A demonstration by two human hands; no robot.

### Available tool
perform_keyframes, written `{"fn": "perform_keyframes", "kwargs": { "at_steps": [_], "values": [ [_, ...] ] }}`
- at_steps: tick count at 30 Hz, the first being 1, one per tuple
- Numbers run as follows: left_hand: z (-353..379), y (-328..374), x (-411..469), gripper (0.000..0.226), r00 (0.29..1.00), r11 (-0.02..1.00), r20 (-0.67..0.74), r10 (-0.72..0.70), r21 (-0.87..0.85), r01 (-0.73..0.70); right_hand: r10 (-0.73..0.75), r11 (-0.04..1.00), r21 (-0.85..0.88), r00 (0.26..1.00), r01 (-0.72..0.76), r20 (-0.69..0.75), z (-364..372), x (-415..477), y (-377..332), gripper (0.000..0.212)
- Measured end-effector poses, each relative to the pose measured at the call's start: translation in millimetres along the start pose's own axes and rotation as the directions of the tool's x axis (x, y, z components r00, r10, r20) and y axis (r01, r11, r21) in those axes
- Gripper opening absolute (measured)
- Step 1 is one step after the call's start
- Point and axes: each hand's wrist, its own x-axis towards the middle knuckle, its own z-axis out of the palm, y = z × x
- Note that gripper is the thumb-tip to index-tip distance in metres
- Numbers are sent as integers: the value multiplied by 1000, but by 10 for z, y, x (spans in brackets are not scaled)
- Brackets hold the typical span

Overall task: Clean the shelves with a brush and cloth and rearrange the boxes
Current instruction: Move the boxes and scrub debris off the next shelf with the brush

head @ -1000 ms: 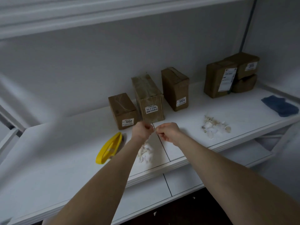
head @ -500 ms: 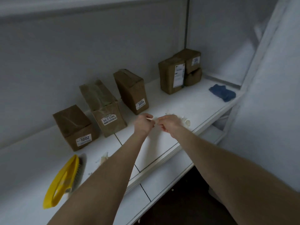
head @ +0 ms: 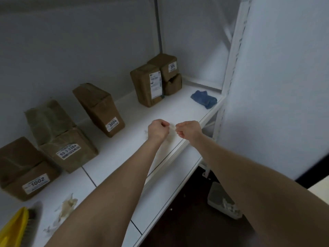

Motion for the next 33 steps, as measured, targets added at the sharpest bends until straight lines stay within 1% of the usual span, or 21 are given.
{"fn": "perform_keyframes", "kwargs": {
  "at_steps": [2, 7, 11, 14, 15, 17, 19, 21, 28, 33],
  "values": [
    [196, 112, 44, 18, 1000, 1000, 24, 3, -16, -3, -12, 1000, 9, 1000, 12, 16, -203, 109, -1, 23],
    [862, 445, 149, 15, 997, 999, 70, -16, -28, 18, -11, 999, -48, 1000, 12, 20, -843, 404, -15, 23],
    [1460, 616, 216, 16, 994, 998, 107, -30, -49, 35, 49, 997, -63, 997, -53, -59, -1420, 675, 88, 19],
    [1802, 659, 234, 21, 990, 997, 124, -67, -31, 71, 78, 991, -99, 995, -85, -66, -1729, 862, 185, 13],
    [1901, 654, 247, 22, 988, 996, 130, -82, -29, 87, 96, 988, -112, 993, -103, -64, -1808, 901, 223, 10],
    [2074, 630, 286, 23, 983, 993, 147, -110, -36, 117, 128, 986, -95, 989, -135, -72, -1934, 990, 323, 23],
    [2203, 598, 342, 24, 975, 991, 181, -126, -25, 133, 167, 985, -24, 983, -169, -77, -2012, 1063, 409, 28],
    [2349, 533, 412, 25, 964, 989, 224, -143, -2, 147, 194, 981, -1, 977, -195, -91, -2083, 1137, 507, 26],
    [3047, 287, 675, 25, 911, 982, 368, -187, 73, 172, 245, 967, -26, 952, -254, -181, -2394, 1423, 864, 22],
    [3489, 60, 771, 25, 876, 976, 432, -215, 123, 178, 295, 952, -6, 927, -305, -231, -2595, 1571, 1216, 19]
  ]
}}
